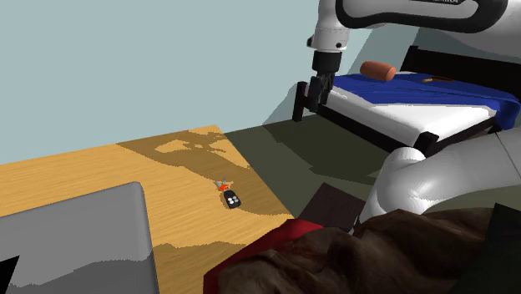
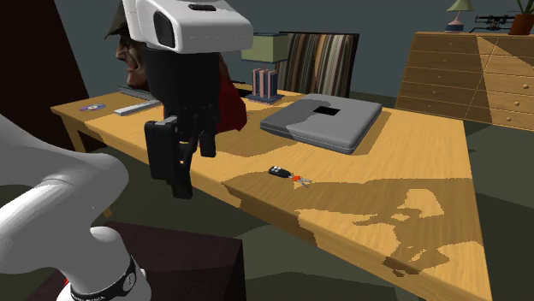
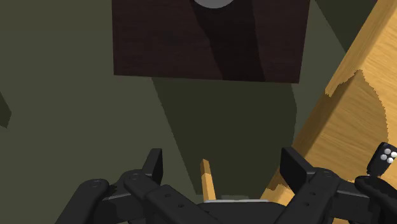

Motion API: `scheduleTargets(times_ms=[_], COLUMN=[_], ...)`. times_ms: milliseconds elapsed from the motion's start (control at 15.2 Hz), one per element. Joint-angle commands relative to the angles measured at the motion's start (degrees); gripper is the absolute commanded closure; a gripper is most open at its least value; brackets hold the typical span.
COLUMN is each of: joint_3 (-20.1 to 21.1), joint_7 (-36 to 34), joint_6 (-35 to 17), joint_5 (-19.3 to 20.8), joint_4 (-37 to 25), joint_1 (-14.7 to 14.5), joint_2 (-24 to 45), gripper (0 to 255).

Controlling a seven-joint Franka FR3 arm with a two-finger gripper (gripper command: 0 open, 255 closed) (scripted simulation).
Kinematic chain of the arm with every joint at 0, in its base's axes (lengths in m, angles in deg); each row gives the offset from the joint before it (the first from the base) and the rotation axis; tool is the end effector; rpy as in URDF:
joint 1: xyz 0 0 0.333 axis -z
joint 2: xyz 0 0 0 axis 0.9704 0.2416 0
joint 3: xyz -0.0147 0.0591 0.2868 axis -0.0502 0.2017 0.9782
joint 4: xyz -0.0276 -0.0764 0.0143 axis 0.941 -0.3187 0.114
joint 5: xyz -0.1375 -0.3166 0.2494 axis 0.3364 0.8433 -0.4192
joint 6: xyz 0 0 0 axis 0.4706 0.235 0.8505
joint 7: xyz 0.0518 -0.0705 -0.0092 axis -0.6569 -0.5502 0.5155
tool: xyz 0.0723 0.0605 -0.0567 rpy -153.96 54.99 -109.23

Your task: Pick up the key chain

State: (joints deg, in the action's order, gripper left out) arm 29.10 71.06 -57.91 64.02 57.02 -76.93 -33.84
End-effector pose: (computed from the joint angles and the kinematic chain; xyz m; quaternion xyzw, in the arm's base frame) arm 0.3410 -0.0290 0.5908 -0.9993 -0.0269 0.0234 0.0126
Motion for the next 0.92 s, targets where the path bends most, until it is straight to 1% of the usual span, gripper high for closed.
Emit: scheduleTargets(times_ms=[0,462,858], joint_3=[0.0,8.86,16.5], joint_7=[0.0,-11.98,-21.91], joint_6=[0.0,-6.8,-13.62], joint_5=[0.0,-6.55,-11.27], joint_4=[0.0,4.48,5.21], joint_1=[0.0,-1.66,-3.03], joint_2=[0.0,2.08,7.49], gripper=[0,0,0])
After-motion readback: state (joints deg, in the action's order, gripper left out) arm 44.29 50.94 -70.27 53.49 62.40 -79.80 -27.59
